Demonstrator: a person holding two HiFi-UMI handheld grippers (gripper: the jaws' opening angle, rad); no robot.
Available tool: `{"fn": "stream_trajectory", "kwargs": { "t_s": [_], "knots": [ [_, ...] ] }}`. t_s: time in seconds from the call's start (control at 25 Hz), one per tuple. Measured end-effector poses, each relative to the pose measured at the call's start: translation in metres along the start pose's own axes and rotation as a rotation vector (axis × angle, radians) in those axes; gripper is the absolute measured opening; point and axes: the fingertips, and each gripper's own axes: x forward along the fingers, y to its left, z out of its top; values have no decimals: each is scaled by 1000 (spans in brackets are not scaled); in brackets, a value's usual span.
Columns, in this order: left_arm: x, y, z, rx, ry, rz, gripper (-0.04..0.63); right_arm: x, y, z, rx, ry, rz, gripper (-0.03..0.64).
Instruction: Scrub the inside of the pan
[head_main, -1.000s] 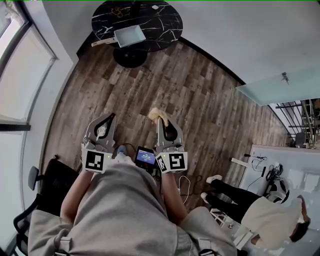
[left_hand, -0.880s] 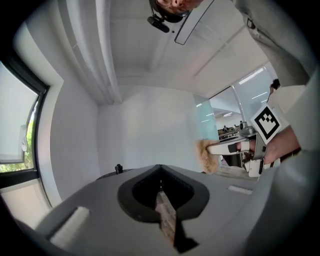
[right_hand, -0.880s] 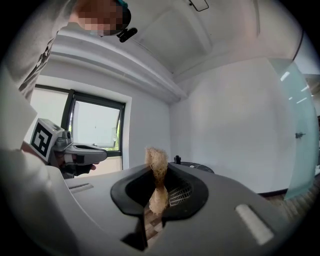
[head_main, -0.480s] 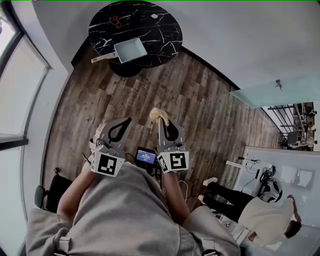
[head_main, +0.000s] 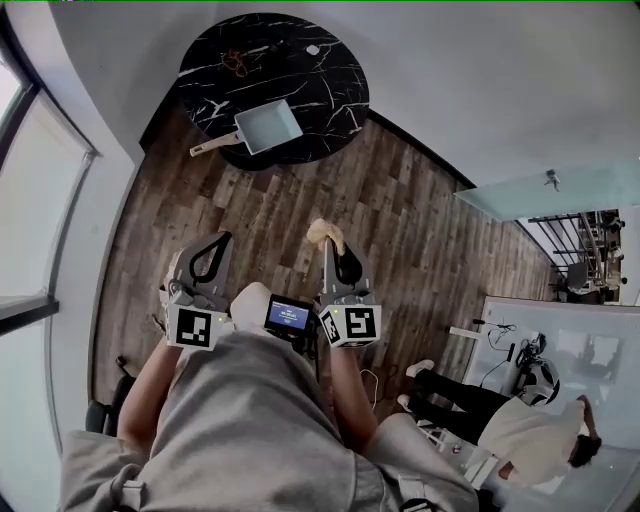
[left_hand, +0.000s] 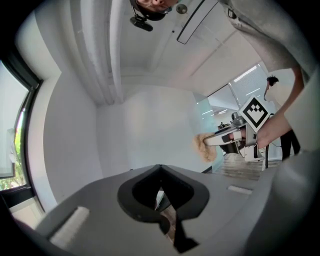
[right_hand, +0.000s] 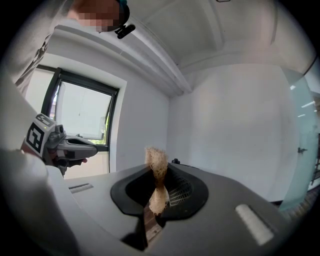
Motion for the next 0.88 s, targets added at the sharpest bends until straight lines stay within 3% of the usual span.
{"fn": "stream_trajectory", "kwargs": {
  "t_s": [0.2,0.64,0.88],
  "knots": [
    [13,40,-23,-59,66,81,-2,27,-13,-1,-10,11,-4,52],
    [122,85,-49,-15,152,133,-2,138,-90,-33,35,27,22,52],
    [204,91,-40,40,207,95,-2,203,-147,-51,74,68,70,52]
  ]
}}
